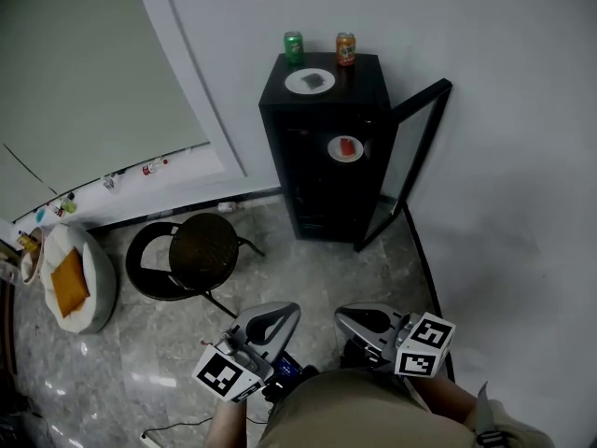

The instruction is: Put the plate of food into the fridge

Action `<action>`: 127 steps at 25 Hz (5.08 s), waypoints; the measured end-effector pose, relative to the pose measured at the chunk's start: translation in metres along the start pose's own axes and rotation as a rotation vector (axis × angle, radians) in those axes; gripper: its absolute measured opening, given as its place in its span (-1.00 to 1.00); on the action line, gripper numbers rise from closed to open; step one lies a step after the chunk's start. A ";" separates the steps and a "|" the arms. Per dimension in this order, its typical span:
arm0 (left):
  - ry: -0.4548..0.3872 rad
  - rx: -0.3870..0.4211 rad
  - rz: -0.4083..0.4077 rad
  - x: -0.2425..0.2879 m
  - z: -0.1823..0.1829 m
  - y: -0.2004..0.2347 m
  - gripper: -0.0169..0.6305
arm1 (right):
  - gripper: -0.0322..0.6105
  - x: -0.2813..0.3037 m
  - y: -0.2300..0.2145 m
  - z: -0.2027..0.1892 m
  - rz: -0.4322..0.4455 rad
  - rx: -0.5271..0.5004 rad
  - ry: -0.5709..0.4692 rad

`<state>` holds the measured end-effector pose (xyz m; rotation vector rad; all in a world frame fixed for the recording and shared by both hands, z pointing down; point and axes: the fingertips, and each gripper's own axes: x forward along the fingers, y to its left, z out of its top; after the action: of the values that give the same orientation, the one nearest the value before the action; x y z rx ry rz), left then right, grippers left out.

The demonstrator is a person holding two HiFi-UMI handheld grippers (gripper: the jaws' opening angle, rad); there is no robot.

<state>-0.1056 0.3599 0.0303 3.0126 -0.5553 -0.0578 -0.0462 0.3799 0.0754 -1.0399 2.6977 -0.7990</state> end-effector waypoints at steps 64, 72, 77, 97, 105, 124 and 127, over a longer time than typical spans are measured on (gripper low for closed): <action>-0.023 -0.040 -0.041 0.010 -0.017 0.164 -0.92 | -0.83 0.121 -0.065 0.013 -0.133 -0.125 0.209; -0.023 -0.043 -0.052 -0.010 -0.024 0.185 -0.92 | -0.83 0.147 -0.059 0.009 -0.150 -0.148 0.244; -0.017 -0.049 -0.049 -0.012 -0.025 0.188 -0.92 | -0.83 0.154 -0.058 0.007 -0.134 -0.148 0.269; 0.085 -0.025 -0.022 0.078 -0.028 0.187 -0.92 | -0.83 0.126 -0.133 0.047 -0.070 -0.032 0.191; 0.110 0.010 0.019 0.137 -0.019 0.200 -0.92 | -0.83 0.103 -0.176 0.075 -0.051 -0.003 0.160; 0.151 0.210 -0.017 0.293 -0.002 0.210 -0.92 | -0.83 0.048 -0.256 0.122 0.070 0.010 0.148; 0.164 0.200 -0.021 0.293 -0.009 0.204 -0.92 | -0.83 0.044 -0.265 0.126 0.060 0.023 0.134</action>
<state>0.0959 0.0656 0.0493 3.1753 -0.5433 0.2559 0.1144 0.1330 0.1104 -0.9276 2.8075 -0.9177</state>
